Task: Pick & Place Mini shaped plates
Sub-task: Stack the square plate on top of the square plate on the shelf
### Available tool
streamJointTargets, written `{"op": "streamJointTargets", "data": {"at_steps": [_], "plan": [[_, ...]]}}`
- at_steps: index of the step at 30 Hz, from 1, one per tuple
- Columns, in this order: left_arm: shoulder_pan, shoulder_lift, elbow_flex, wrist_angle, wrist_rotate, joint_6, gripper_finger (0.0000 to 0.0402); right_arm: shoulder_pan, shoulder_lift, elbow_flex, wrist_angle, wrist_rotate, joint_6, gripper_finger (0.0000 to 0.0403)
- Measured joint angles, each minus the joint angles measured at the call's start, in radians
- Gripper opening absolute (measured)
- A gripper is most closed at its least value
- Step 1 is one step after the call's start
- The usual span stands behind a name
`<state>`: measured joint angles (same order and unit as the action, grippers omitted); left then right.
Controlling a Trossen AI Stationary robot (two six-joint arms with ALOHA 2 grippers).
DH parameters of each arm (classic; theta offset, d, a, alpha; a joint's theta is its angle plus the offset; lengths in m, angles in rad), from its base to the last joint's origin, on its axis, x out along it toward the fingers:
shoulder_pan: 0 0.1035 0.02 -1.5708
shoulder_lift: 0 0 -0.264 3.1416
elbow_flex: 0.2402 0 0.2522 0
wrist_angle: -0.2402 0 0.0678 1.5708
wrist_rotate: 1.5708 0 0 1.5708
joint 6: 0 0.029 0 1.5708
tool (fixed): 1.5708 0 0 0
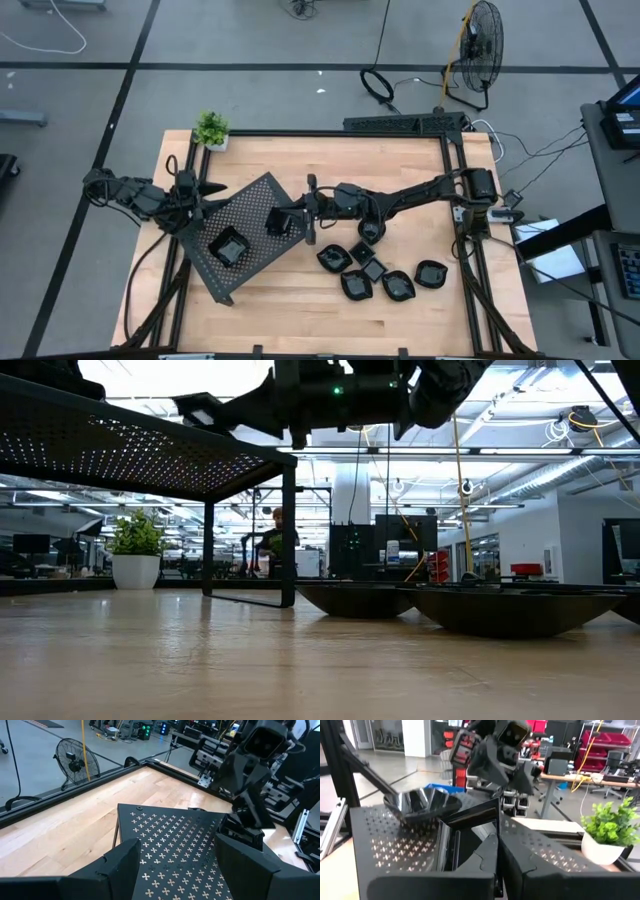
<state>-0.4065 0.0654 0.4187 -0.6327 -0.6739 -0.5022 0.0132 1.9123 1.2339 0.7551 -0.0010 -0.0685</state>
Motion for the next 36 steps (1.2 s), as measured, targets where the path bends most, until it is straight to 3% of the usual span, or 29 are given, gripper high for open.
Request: {"op": "streamJointTargets", "data": {"at_steps": [16, 27, 36], "plan": [[0.0, 0.0, 0.0, 0.0, 0.0, 0.0, 0.0255, 0.014, -0.003, 0.0, -0.06, -0.003, -0.023, 0.0131], [0.0, 0.0, 0.0, 0.0, 0.0, 0.0, 0.0255, 0.103, -0.023, 0.0, -0.182, 0.005, -0.098, 0.0136], [0.0, 0.0, 0.0, 0.0, 0.0, 0.0, 0.0255, 0.177, -0.073, -0.003, -0.365, 0.256, -0.254, 0.0135]]}}
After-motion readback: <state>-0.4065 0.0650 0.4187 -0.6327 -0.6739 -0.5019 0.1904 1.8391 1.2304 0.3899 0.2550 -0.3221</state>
